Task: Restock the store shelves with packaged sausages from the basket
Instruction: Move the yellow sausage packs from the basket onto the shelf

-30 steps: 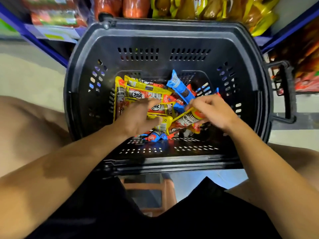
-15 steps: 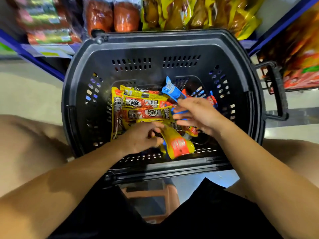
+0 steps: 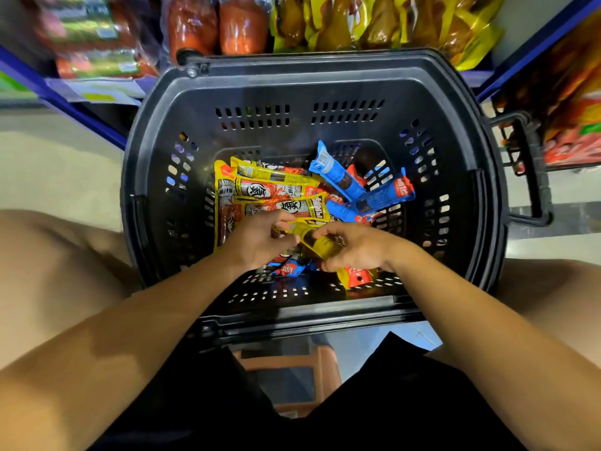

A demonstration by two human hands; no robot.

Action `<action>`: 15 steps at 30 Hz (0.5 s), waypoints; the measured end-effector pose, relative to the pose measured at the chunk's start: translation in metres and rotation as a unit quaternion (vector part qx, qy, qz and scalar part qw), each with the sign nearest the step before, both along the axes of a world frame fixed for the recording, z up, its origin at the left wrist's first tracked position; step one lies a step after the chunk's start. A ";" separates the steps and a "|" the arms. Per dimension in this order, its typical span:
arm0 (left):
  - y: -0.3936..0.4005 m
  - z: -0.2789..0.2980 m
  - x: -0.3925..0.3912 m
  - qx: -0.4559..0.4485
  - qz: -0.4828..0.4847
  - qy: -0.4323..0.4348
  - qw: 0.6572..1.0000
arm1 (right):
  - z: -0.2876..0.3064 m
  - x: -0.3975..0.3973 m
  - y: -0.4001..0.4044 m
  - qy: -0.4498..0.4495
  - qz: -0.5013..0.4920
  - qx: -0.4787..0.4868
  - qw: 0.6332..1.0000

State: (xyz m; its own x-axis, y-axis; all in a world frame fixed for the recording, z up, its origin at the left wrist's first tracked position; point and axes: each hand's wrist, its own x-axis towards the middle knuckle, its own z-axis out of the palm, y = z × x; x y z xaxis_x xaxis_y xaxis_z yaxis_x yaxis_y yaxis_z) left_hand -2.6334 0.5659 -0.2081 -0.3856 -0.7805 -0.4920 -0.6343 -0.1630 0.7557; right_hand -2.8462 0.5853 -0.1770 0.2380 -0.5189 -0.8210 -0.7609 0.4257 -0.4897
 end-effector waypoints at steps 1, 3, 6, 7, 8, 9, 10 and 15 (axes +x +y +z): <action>0.000 0.000 0.001 -0.013 0.006 0.001 1.000 | 0.001 0.001 0.000 -0.011 -0.007 -0.013 1.000; -0.001 0.003 0.003 -0.056 -0.007 -0.007 0.998 | 0.006 -0.001 -0.002 -0.052 -0.041 -0.028 0.997; -0.005 0.007 0.005 -0.128 -0.073 -0.029 0.989 | 0.014 -0.003 -0.005 -0.166 -0.171 0.009 0.971; -0.006 0.008 0.006 -0.150 -0.092 -0.044 0.984 | 0.016 -0.004 -0.006 -0.205 -0.212 0.034 0.955; -0.007 0.008 0.007 -0.169 -0.104 -0.054 0.979 | 0.018 -0.006 -0.007 -0.227 -0.240 0.054 0.942; -0.008 0.008 0.008 -0.181 -0.110 -0.058 0.976 | 0.020 -0.008 -0.009 -0.241 -0.262 0.071 0.932; -0.008 0.007 0.009 -0.182 -0.110 -0.055 0.975 | 0.021 -0.012 -0.010 -0.255 -0.286 0.087 0.920; -0.012 0.009 0.012 -0.065 -0.064 -0.008 0.996 | 0.021 -0.032 -0.020 -0.369 -0.391 0.110 0.836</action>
